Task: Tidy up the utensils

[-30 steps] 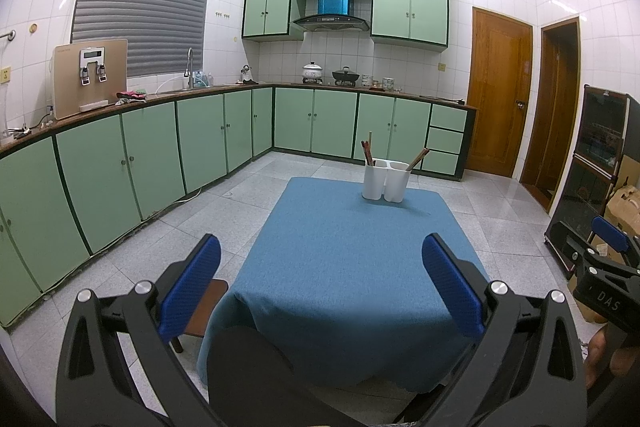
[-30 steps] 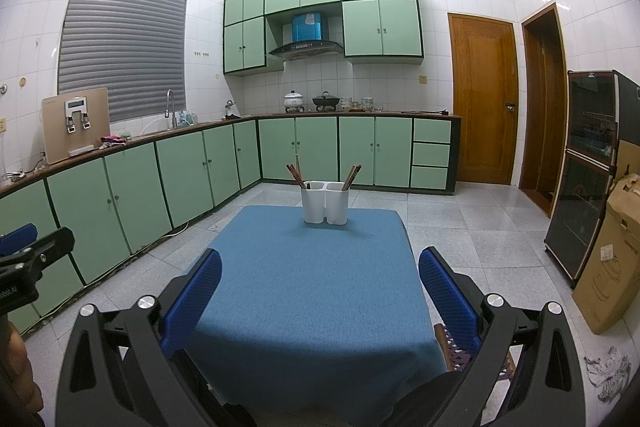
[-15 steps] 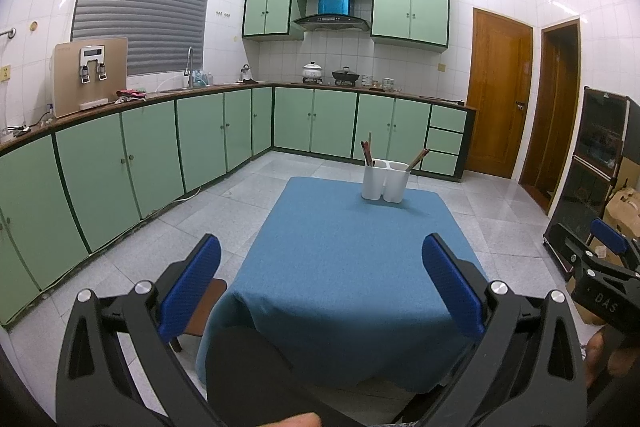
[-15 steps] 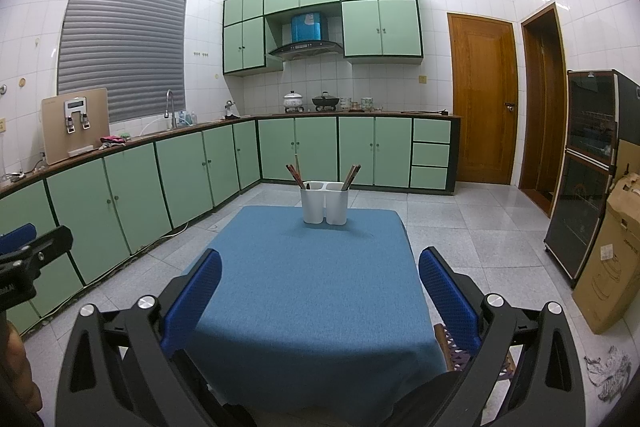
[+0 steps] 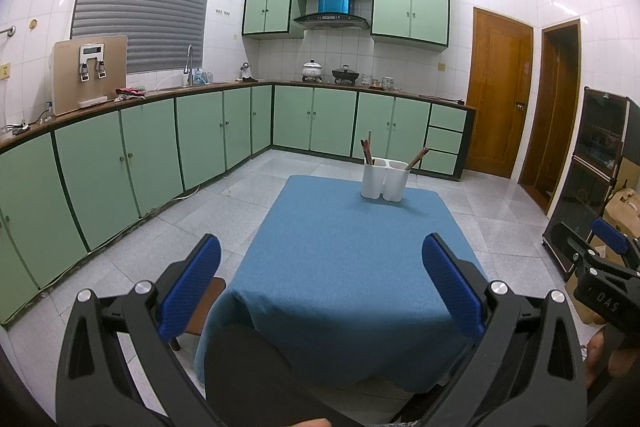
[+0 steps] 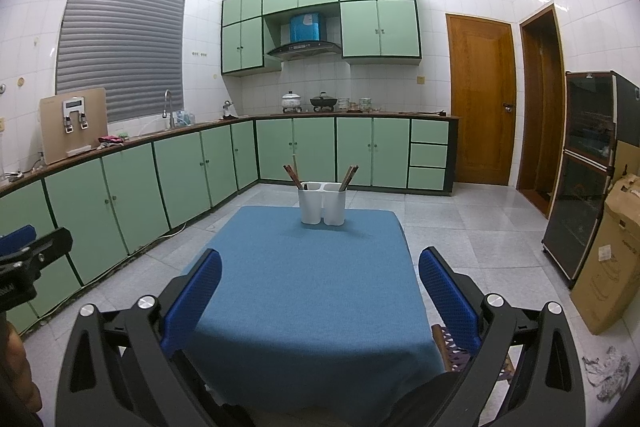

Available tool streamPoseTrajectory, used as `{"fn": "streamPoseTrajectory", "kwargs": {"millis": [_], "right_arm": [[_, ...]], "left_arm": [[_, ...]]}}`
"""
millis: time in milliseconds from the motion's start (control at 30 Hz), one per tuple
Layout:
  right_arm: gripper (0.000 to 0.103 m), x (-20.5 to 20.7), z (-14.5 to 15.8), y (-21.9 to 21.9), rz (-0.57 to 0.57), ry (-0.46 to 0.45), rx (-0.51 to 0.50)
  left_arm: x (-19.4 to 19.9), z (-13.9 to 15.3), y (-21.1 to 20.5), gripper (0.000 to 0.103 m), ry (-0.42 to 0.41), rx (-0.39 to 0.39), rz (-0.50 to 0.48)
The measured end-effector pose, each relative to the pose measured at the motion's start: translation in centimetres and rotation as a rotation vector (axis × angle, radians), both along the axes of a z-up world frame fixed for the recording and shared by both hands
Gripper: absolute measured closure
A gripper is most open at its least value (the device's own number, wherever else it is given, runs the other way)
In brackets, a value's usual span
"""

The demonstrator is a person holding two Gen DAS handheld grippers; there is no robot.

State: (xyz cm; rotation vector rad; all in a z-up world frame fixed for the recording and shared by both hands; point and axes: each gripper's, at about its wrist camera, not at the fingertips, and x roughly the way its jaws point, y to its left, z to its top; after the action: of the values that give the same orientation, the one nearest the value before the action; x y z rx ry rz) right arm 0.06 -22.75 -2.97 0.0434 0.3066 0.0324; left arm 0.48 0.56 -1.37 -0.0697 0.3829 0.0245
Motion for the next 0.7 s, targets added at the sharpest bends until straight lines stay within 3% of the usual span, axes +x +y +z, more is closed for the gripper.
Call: {"fn": "streamPoseTrajectory", "kwargs": {"millis": [700], "right_arm": [[0.006,0.61,-0.23,-0.75,-0.024,0.012,0.010]], "left_arm": [[0.99,-0.58,-0.40,0.005,0.022,0.004,-0.007]]}}
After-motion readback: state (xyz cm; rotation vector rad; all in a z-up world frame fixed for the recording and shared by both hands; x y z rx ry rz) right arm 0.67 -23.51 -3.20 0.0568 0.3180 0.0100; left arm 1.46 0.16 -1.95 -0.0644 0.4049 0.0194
